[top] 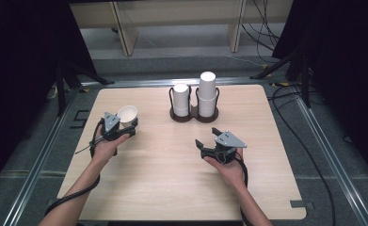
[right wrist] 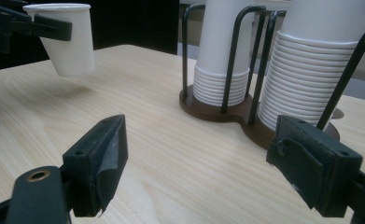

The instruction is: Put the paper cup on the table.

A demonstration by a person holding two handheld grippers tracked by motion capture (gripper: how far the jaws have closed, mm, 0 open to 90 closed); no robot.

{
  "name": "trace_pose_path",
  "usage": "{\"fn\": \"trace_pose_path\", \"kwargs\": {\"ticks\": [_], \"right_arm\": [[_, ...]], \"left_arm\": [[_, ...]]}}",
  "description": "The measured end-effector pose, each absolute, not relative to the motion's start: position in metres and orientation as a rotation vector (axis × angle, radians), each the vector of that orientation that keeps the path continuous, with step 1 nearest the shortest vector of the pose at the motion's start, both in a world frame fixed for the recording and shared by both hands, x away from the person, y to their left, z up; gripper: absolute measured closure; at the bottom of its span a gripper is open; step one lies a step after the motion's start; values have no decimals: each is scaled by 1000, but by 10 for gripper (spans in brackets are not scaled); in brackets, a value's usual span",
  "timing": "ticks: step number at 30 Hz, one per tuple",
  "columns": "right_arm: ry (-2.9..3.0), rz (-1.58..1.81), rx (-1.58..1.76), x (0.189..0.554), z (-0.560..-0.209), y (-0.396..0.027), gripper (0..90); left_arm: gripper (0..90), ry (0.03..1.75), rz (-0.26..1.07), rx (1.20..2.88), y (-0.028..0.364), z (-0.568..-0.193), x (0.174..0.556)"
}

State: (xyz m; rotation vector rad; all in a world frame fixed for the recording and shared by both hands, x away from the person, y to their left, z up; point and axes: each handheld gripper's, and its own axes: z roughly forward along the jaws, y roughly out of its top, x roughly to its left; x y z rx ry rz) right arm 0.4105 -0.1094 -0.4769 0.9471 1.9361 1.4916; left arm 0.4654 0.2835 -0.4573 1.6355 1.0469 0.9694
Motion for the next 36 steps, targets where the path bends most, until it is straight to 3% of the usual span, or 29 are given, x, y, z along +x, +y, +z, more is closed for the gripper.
{"fn": "trace_pose_path", "kwargs": {"ticks": [12,13,17,18,19,25,27,36], "right_arm": [[1930,1517,937,411,-478,-108,194],[1929,1515,936,411,-478,-109,194],[1925,1496,949,410,-477,-109,194],[1922,1498,949,410,-477,-109,194],[1903,1506,952,410,-478,-108,194],[1919,1511,944,411,-478,-109,196],[1922,1515,940,411,-478,-109,197],[1910,1482,903,413,-478,-109,197]], "left_arm": [[250,1120,966,1627,278,-467,476],[250,908,1228,1828,297,-456,483],[249,905,1202,1845,296,-459,487],[248,1051,1039,1724,284,-468,483],[248,1085,1013,1699,282,-470,482],[248,1070,1026,1721,285,-473,485],[247,1188,934,1629,277,-478,480],[242,1196,929,1635,279,-483,478]]}}
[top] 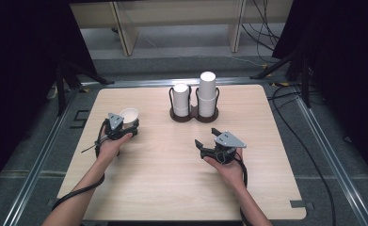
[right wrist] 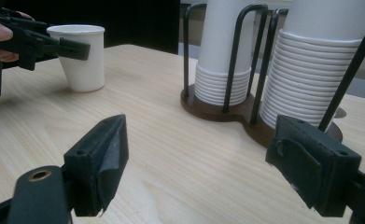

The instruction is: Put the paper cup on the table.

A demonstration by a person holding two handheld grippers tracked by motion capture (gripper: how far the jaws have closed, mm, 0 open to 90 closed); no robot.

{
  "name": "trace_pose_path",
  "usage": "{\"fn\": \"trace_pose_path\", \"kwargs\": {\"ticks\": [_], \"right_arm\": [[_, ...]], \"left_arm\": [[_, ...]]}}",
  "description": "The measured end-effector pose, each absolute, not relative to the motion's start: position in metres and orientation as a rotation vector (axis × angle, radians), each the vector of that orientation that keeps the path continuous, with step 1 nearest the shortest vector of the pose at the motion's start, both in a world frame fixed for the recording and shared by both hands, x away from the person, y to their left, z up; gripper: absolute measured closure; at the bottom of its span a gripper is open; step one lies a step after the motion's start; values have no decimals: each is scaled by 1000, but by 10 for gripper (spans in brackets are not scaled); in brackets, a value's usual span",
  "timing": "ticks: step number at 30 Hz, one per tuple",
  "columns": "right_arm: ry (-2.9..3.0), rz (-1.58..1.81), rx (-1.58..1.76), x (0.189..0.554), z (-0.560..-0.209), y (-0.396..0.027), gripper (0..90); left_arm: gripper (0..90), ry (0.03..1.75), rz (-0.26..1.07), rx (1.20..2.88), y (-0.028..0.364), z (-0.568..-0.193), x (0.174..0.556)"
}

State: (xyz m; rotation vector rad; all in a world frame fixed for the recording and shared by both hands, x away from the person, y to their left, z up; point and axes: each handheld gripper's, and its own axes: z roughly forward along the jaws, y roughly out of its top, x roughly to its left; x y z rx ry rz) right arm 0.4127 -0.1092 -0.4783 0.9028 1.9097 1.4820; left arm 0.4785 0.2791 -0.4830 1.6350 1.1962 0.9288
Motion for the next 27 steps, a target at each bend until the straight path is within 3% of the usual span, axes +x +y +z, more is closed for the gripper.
{"fn": "trace_pose_path", "kwargs": {"ticks": [18,27], "right_arm": [[1937,1514,938,412,-480,-107,192],[1944,1498,949,411,-479,-107,192]], "left_arm": [[224,1209,931,1618,281,-487,474],[144,1222,921,1606,280,-487,471]]}}
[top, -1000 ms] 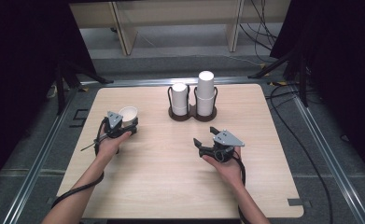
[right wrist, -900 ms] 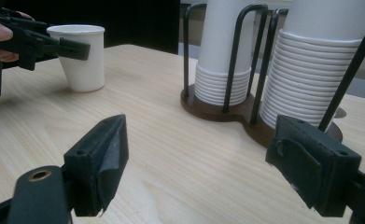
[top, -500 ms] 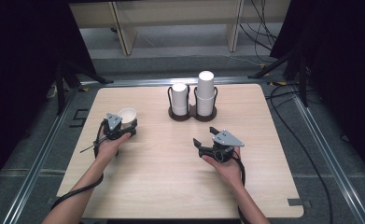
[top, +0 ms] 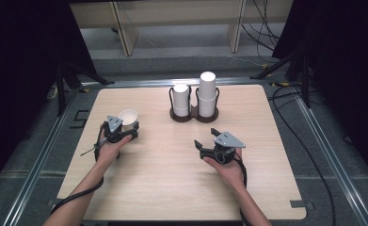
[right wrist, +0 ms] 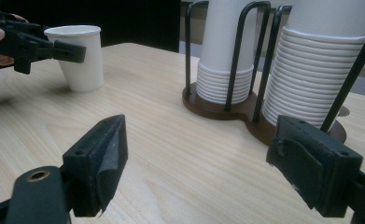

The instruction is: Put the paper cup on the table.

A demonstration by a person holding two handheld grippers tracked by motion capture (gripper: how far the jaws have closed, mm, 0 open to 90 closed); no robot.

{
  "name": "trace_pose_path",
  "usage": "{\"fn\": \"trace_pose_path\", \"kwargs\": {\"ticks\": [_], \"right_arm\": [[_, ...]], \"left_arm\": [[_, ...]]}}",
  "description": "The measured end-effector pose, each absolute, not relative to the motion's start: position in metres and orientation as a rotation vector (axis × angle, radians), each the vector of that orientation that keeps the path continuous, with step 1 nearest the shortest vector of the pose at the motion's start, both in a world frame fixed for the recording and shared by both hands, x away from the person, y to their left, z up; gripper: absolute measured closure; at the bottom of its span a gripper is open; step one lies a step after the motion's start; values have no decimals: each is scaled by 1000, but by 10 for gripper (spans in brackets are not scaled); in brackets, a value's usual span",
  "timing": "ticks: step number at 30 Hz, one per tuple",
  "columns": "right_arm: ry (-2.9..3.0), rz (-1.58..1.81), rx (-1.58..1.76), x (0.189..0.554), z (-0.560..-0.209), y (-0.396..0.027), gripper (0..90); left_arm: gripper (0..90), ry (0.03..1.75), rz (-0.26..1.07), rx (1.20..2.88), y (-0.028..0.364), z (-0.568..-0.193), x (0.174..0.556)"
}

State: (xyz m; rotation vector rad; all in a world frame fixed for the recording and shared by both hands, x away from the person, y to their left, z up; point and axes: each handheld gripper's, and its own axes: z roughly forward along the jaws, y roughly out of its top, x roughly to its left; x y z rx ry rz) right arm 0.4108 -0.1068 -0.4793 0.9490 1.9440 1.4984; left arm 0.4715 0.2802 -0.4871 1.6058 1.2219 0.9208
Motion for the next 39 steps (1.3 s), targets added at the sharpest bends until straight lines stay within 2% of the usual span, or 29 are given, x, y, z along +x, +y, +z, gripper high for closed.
{"fn": "trace_pose_path", "kwargs": {"ticks": [11,26,39], "right_arm": [[1945,1507,944,411,-479,-107,198],[1937,1510,954,411,-478,-109,198],[1927,1511,952,410,-477,-111,200]], "left_arm": [[9,1223,915,1595,280,-485,466],[0,1213,917,1558,290,-475,435],[0,1226,902,1543,302,-485,394]]}}
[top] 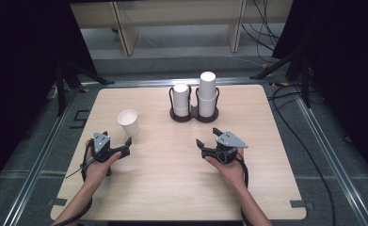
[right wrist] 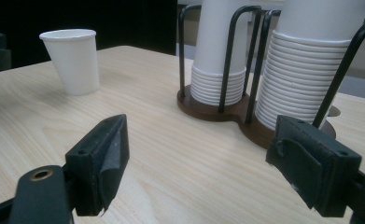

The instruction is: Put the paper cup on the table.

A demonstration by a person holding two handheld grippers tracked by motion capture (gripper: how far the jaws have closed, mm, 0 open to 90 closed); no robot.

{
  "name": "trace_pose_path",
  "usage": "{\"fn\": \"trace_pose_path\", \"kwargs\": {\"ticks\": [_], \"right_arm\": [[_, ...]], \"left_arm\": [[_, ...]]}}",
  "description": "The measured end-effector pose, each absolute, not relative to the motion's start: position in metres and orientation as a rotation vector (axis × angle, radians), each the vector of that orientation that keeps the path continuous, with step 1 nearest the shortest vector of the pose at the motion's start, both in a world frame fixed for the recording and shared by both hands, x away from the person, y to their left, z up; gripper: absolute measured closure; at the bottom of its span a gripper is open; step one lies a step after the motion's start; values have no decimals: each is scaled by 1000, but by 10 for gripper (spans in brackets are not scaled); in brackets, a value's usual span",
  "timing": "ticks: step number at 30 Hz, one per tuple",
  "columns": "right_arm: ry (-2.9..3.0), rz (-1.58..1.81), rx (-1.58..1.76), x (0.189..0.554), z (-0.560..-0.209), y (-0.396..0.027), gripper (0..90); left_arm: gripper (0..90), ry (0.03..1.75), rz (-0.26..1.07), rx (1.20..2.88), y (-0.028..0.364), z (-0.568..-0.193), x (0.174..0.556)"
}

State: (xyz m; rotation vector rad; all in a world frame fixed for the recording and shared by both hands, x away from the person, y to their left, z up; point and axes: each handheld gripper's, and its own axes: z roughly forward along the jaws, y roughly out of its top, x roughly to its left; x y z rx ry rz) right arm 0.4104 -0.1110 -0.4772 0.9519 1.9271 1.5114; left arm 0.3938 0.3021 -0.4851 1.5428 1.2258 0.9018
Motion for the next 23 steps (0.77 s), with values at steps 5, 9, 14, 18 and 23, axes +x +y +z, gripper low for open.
{"fn": "trace_pose_path", "kwargs": {"ticks": [5,9,14,18,23], "right_arm": [[1920,1513,952,410,-477,-111,200],[1916,1515,954,410,-478,-110,200],[1906,1511,958,410,-477,-109,201],[1901,1528,956,408,-477,-108,197],[1894,1524,948,408,-476,-111,190]], "left_arm": [[1,1220,904,1544,309,-487,378],[1,1232,906,1542,312,-489,367],[1,1234,893,1529,314,-495,359],[0,1238,904,1493,313,-498,355],[0,1254,889,1500,315,-497,354]]}}
